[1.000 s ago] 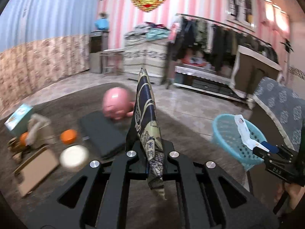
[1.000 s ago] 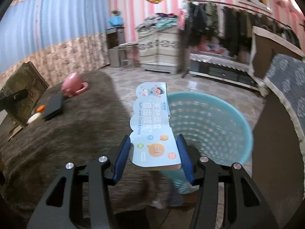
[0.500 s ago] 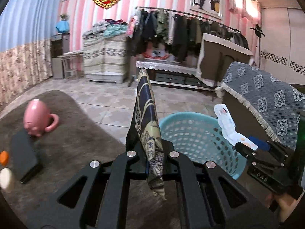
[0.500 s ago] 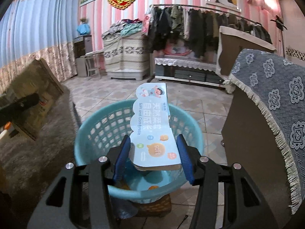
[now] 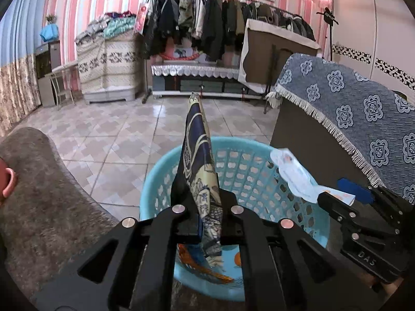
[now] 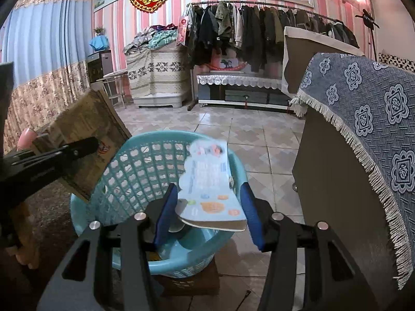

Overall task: Collect trash
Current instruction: 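Open the right tool over the basket to drop the paper card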

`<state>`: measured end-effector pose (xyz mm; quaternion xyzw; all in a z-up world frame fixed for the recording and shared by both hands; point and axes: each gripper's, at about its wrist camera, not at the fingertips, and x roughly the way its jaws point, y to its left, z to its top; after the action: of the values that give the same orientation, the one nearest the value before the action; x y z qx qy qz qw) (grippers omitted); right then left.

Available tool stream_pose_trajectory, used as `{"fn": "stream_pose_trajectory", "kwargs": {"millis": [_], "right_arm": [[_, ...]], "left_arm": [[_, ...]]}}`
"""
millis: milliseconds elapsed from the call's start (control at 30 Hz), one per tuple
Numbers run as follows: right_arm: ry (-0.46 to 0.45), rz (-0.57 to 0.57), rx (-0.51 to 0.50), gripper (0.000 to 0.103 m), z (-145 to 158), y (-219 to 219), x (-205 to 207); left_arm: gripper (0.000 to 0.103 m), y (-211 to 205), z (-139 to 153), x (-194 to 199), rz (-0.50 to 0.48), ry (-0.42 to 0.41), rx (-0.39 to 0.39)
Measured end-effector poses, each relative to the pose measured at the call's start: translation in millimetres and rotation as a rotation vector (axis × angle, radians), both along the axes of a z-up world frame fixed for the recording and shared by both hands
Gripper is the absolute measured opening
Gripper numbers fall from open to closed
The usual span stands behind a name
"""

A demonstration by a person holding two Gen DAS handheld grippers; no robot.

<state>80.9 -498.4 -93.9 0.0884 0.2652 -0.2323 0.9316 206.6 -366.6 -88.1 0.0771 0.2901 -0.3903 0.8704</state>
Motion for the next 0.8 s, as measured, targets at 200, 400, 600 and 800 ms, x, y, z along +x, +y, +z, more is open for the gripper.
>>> {"fn": "stream_pose_trajectory", "kwargs": {"millis": [200,400,600,800], "right_arm": [[0.008,0.008,0.008,0.050,-4.5,-1.9,4.5],[0.006,0.024,-0.002,0.050,-3.9,3.6,10.8],[-0.003,0.065,0.007,0.050,1.4,5.7,16.2],[-0.029,0.032,-0.016,0.076,5.5,6.2,12.8]], "left_arm": [[0.056,11.6,-0.9,10.8,0.062,0.010,-0.003],[0.059,20.7,0.7,13.5,0.058,0.018,-0.014],[0.048,17.6,1.1,4.6,0.017,0.013,-0.013],[0.048,12.6,2.2,-2.1,0.001,0.003,-0.005]]}}
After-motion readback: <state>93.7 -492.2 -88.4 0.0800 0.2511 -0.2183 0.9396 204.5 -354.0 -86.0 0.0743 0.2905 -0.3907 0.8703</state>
